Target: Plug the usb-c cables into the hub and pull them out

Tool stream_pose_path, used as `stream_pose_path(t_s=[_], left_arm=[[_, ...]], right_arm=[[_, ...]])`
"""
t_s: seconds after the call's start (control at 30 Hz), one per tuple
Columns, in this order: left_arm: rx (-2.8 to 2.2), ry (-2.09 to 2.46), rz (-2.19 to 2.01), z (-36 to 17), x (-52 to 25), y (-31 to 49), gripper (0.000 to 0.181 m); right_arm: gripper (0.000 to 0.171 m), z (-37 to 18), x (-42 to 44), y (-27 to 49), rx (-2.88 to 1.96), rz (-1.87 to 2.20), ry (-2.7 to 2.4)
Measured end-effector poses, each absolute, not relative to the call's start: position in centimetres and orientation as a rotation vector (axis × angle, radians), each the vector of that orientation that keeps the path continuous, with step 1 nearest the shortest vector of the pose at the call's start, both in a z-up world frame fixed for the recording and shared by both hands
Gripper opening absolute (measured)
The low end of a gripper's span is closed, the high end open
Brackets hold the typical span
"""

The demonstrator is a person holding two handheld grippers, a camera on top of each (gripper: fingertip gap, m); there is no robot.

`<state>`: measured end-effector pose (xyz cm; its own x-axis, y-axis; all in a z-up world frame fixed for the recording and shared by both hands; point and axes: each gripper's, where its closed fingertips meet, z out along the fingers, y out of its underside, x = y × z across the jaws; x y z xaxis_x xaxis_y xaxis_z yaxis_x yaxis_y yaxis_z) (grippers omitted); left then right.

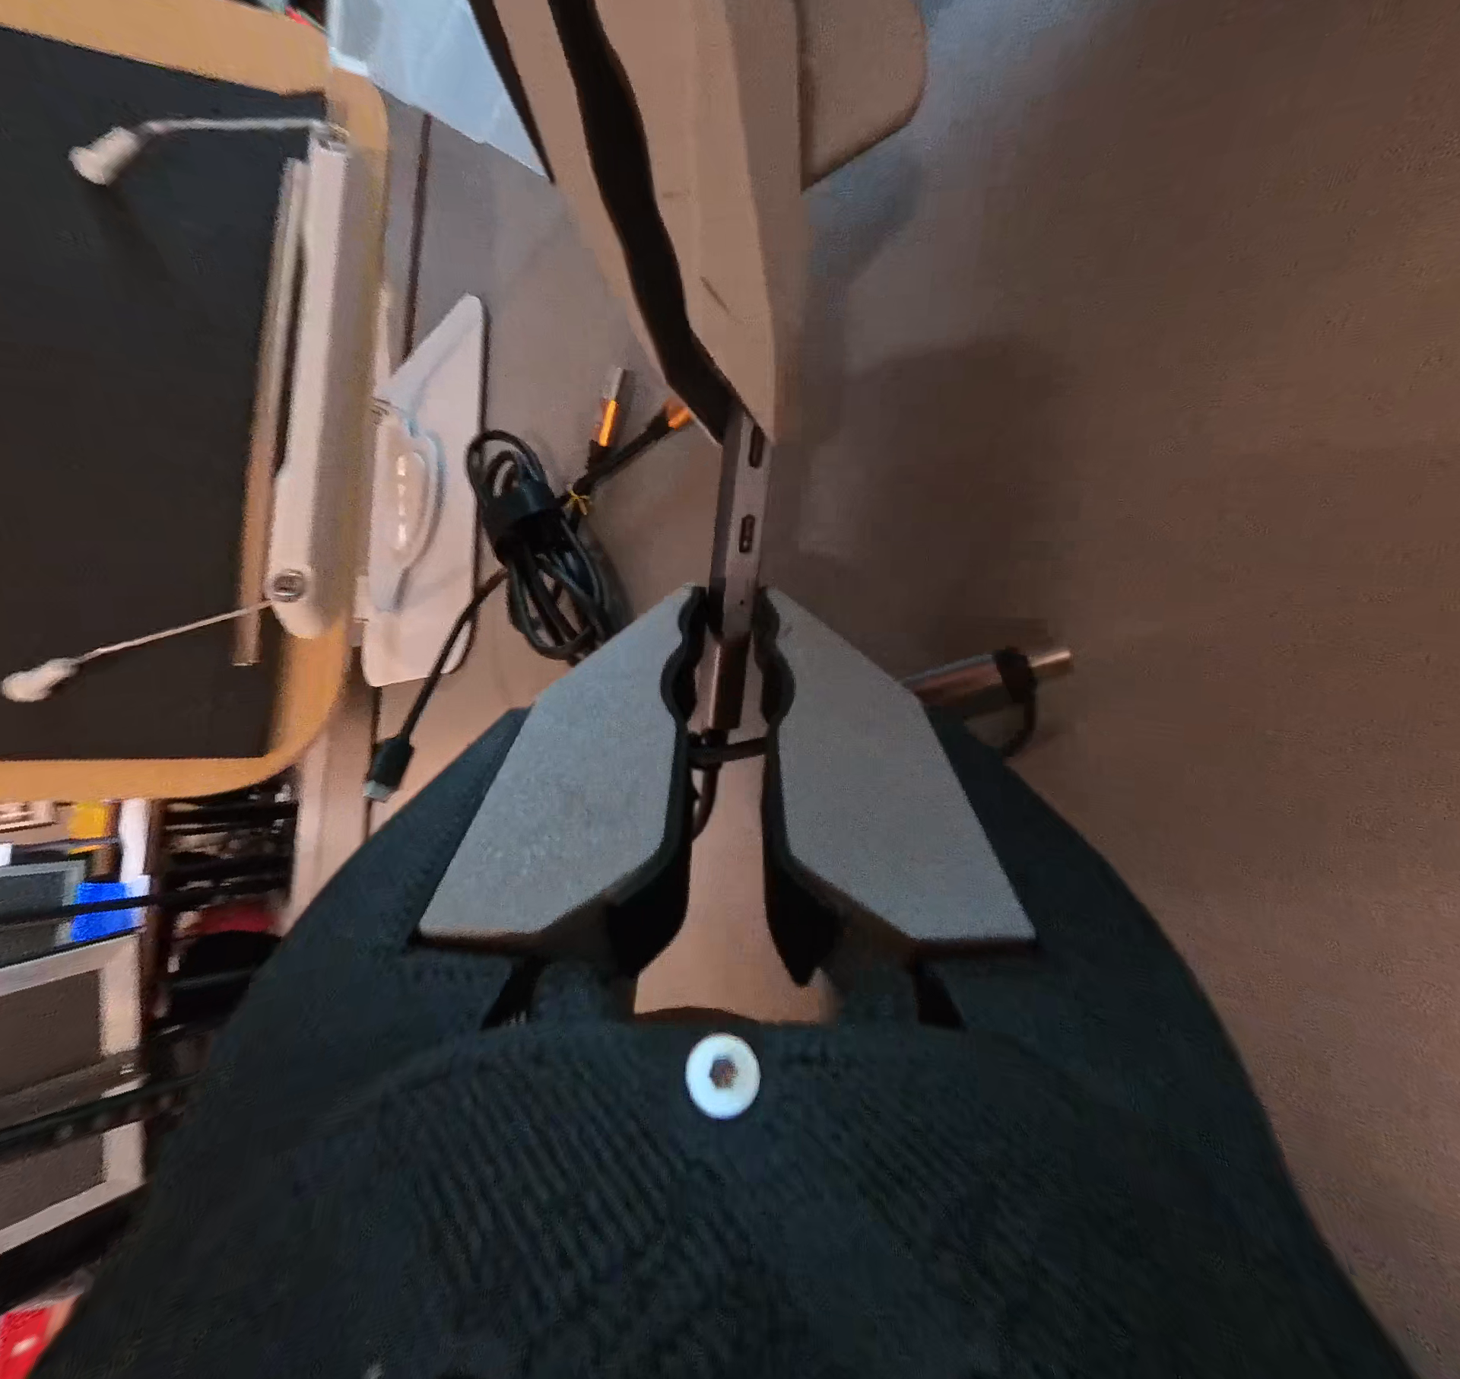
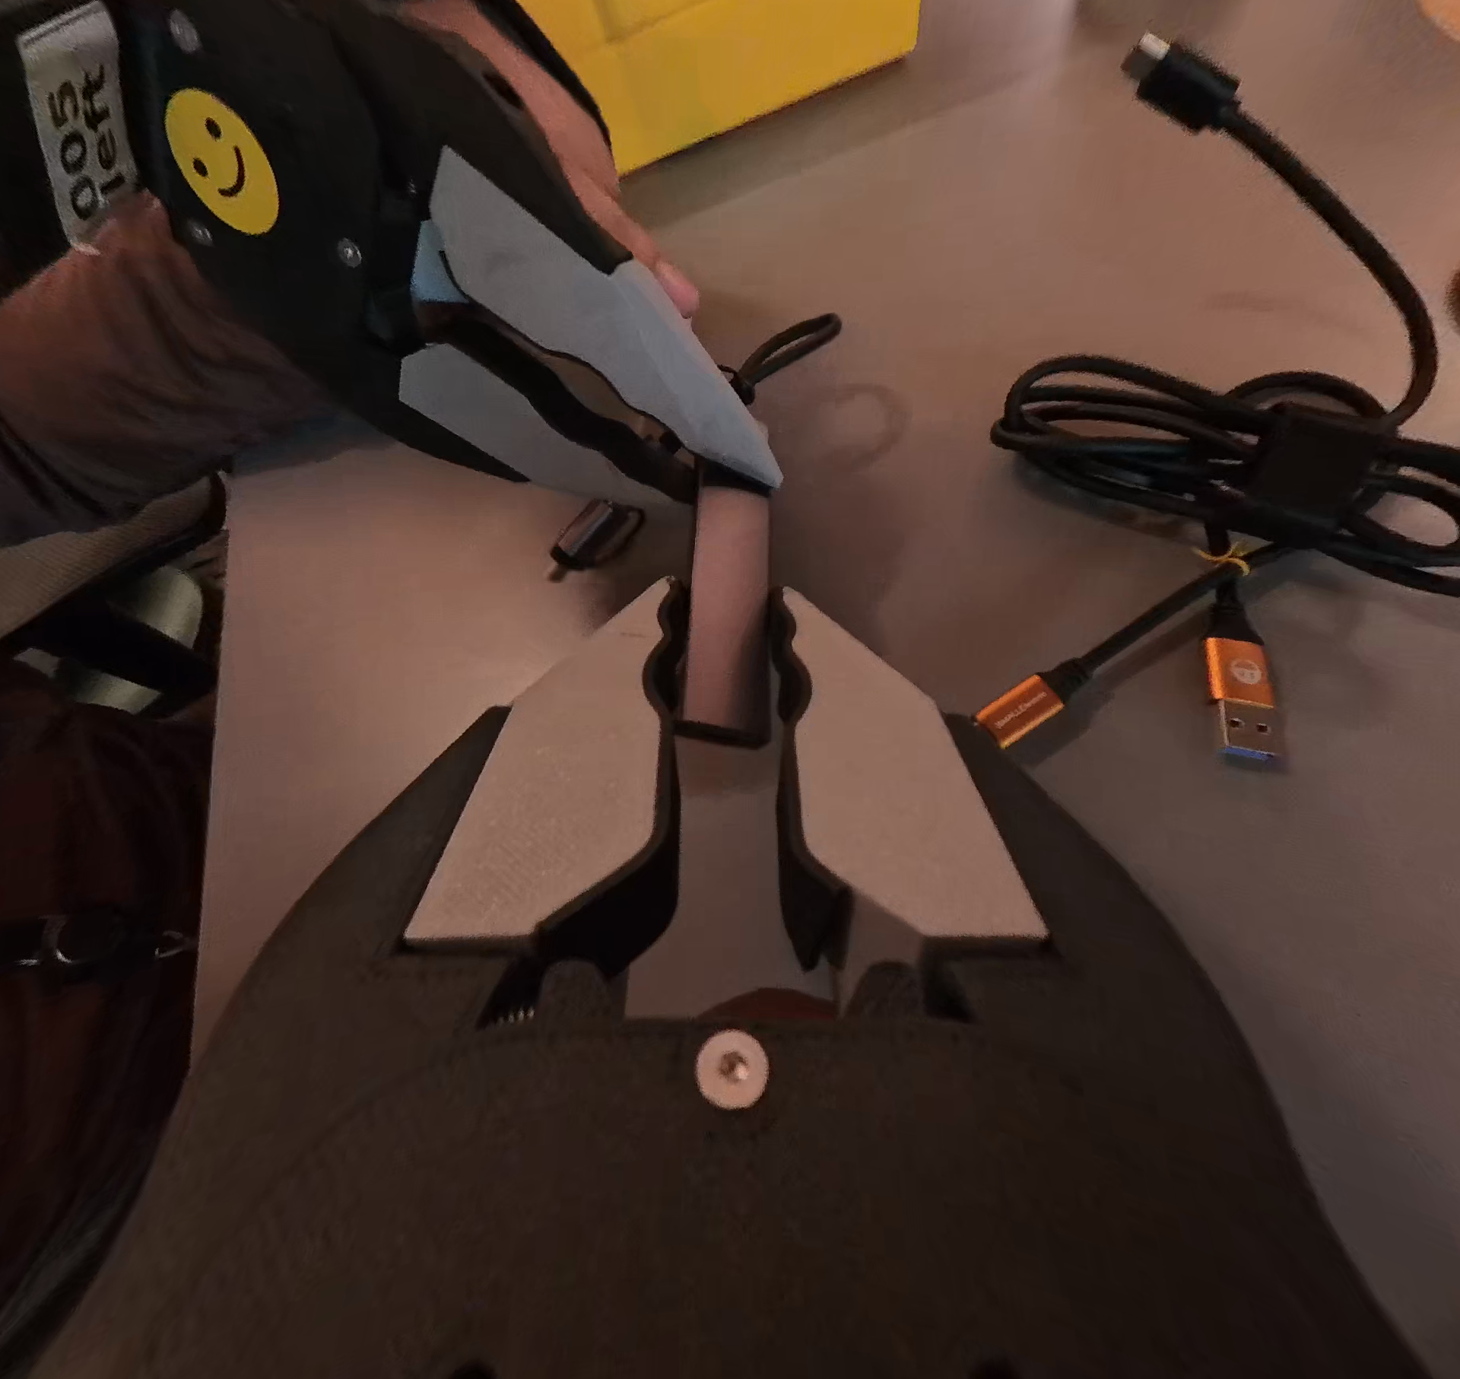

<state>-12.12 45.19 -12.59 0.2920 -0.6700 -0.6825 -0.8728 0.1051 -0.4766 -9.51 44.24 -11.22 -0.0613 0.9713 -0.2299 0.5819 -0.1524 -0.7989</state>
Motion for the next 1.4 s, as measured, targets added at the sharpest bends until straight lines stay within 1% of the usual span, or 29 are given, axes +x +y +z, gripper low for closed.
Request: stream_pose_path(t_s=[0.1, 0.2, 0.33, 0.4, 0.47, 0.53, 0.57, 0.63, 0.7, 0.8, 0.83, 0.87, 1.0, 1.13, 1.23, 1.27, 1.3, 1.4], left_arm=[[-1.591, 1.396, 0.293, -11.4, -12.3, 45.4, 0.008], [-1.579, 1.365, 0.276, -10.8, -12.3, 45.5, 0.007], [-1.613, 1.338, 0.319, -10.9, -13.0, 45.9, 0.007], [-1.632, 1.321, 0.293, -10.9, -13.2, 46.0, 0.006], [-1.649, 1.307, 0.258, -10.9, -13.1, 45.9, 0.007], [-1.65, 1.306, 0.222, -10.8, -12.8, 45.6, 0.007], [-1.642, 1.317, 0.205, -10.7, -12.5, 45.4, 0.007], [-1.62, 1.337, 0.227, -10.5, -12.3, 45.1, 0.007], [-1.595, 1.319, 0.193, -9.8, -12.2, 44.9, 0.007], [-1.604, 1.225, -0.001, -8.5, -12.2, 44.4, 0.008], [-1.618, 1.205, -0.053, -8.3, -12.5, 44.2, 0.012], [-1.625, 1.183, -0.045, -7.9, -13.0, 44.4, 0.02], [-1.687, 1.177, -0.085, -8.5, -14.5, 44.0, 0.031], [-1.67, 1.212, -0.118, -8.9, -13.8, 43.5, 0.032], [-1.671, 1.262, -0.081, -9.8, -13.3, 43.5, 0.028], [-1.665, 1.281, -0.052, -10.0, -13.3, 43.6, 0.022], [-1.65, 1.306, -0.002, -10.3, -13.5, 43.8, 0.011], [-1.605, 1.32, 0.086, -9.5, -13.7, 44.0, 0.009]], right_arm=[[0.018, -10.3, -9.7, 44.9, -1.709, 1.066, -1.615], [0.016, -10.2, -9.6, 46.1, -1.665, 0.898, -1.594], [0.018, -10.8, -9.4, 47.8, -1.636, 0.662, -1.575], [0.017, -10.9, -9.5, 48.2, -1.569, 0.528, -1.602], [0.018, -10.9, -9.6, 48.4, -1.477, 0.376, -1.625], [0.019, -11.0, -10.1, 47.8, -1.392, 0.314, -1.66], [0.015, -11.0, -10.3, 47.3, -1.356, 0.298, -1.68], [0.013, -11.0, -10.4, 47.1, -1.303, 0.242, -1.704], [0.012, -10.2, -10.4, 46.8, -1.255, 0.254, -1.691], [0.011, -8.9, -10.5, 46.1, -1.213, 0.346, -1.674], [0.009, -9.0, -10.6, 45.8, -1.201, 0.353, -1.689], [0.007, -9.2, -10.7, 45.6, -1.179, 0.35, -1.702], [0.006, -8.8, -11.0, 44.8, -1.112, 0.385, -1.707], [0.006, -8.3, -11.1, 44.0, -1.08, 0.439, -1.714], [0.006, -8.1, -11.2, 43.2, -1.059, 0.501, -1.726], [0.006, -8.1, -11.2, 42.9, -1.052, 0.516, -1.737], [0.006, -8.2, -11.2, 42.7, -1.045, 0.522, -1.746], [0.007, -8.0, -11.1, 43.2, -1.022, 0.489, -1.731]])
